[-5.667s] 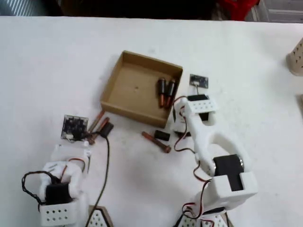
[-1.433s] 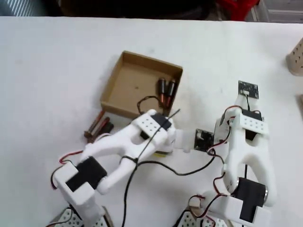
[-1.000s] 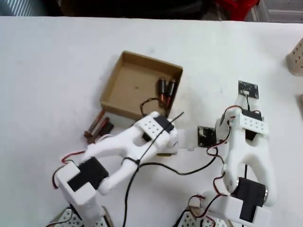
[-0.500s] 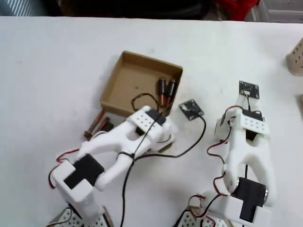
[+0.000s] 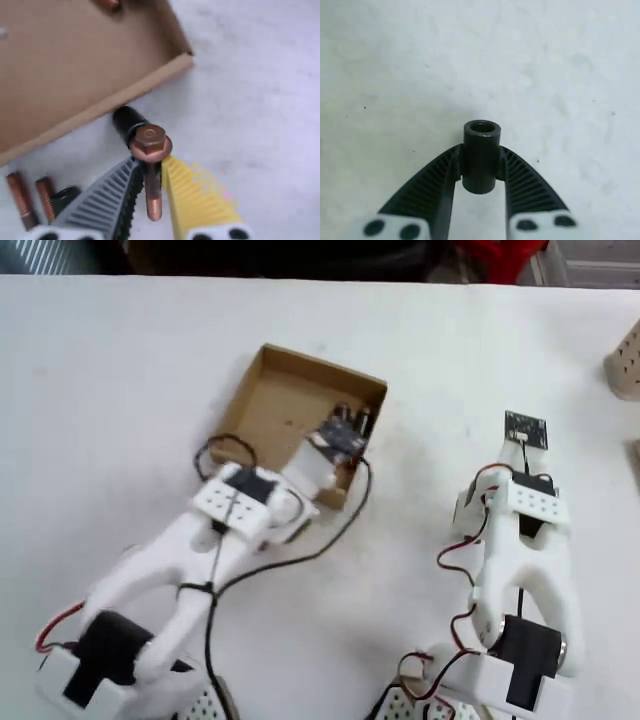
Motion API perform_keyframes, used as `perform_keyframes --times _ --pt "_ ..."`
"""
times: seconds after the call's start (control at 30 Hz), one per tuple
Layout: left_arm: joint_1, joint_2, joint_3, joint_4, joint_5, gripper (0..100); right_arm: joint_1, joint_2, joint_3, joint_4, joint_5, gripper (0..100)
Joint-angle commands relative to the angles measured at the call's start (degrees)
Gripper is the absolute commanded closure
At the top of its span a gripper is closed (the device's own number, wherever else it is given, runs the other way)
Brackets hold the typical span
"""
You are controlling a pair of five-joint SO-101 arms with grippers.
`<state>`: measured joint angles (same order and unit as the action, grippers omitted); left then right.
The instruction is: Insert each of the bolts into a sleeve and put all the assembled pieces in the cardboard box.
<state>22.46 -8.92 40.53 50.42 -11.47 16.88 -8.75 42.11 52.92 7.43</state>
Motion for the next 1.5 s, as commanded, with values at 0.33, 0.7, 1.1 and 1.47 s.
perform_keyframes --times 0.33,0.7,1.1,1.47 --pt "-12.8 -25.9 15.1 -8.4 0.5 98 -2.9 -2.3 -0.2 -0.3 0.6 98.1" --pt "-23.9 -35.2 21.1 -8.2 4.7 98 -11.2 -2.4 -0.2 0.0 0.2 98.1" --pt "-29.3 -35.1 21.2 -9.9 8.5 98 -25.8 -2.9 -0.6 4.8 0.6 98.1" --pt "-32.4 -35.1 22.4 -14.0 8.5 98 -39.8 -9.0 -0.4 4.9 0.1 98.1"
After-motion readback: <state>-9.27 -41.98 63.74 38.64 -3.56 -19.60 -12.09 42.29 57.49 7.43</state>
